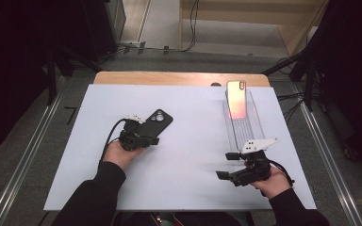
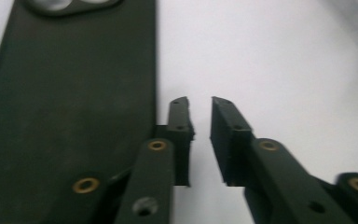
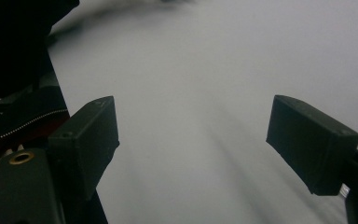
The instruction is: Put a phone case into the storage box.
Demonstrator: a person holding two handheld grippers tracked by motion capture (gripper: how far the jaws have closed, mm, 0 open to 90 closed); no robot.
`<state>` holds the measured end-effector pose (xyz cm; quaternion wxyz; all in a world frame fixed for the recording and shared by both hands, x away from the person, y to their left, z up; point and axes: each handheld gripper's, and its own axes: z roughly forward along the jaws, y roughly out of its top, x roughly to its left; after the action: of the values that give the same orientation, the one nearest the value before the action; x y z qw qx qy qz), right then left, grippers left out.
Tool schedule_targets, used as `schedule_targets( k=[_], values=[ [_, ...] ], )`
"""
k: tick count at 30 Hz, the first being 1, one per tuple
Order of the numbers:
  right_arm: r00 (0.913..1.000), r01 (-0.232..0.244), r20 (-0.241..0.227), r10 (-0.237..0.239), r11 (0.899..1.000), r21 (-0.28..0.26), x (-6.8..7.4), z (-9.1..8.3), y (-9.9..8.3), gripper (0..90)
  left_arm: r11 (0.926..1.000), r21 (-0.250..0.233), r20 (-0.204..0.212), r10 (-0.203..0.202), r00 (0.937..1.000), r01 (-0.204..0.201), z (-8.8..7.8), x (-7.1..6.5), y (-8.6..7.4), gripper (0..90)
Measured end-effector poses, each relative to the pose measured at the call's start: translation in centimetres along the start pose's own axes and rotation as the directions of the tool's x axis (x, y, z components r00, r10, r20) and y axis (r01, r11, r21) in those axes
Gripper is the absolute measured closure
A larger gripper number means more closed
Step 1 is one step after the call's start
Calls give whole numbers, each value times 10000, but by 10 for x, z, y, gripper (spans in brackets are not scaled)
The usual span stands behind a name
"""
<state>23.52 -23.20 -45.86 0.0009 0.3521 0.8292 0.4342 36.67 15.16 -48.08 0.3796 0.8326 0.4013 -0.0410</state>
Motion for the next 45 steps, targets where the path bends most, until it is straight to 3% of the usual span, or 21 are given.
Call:
schedule_targets(
  k=[5,9,14,20,26,37,43,45],
  values=[
    [10000,-9,11,9,10000,30,-1,1,-1,148,9996,-280,700,-33,9975,53,-17,-10,-1,578],
    [10000,25,7,-25,10000,49,-2,1,-1,148,9973,-595,901,478,9948,-425,-28,-17,-7,454],
    [10000,82,1,-82,9999,90,-2,2,-1,148,9938,-853,1244,810,9889,-707,-42,-21,-18,345],
    [10000,37,-25,-37,9999,150,-4,2,-2,148,9895,-1148,1349,1032,9855,-879,-58,-29,-32,308],
    [10000,70,-25,-69,9999,116,-4,1,-2,148,9855,-1234,1199,1317,9840,-1168,-67,-35,-45,307],
    [10000,53,34,-53,10000,34,-6,0,-3,148,9865,-1198,1004,1243,9872,-1120,-85,-33,-67,307],
    [10000,29,10,-29,10000,50,-6,1,-3,148,9848,-1368,860,1197,9891,-1073,-89,-33,-65,306],
    [10000,54,10,-54,10000,54,-6,1,-3,148,9842,-1346,987,1289,9867,-1151,-89,-32,-61,274]
  ],
)
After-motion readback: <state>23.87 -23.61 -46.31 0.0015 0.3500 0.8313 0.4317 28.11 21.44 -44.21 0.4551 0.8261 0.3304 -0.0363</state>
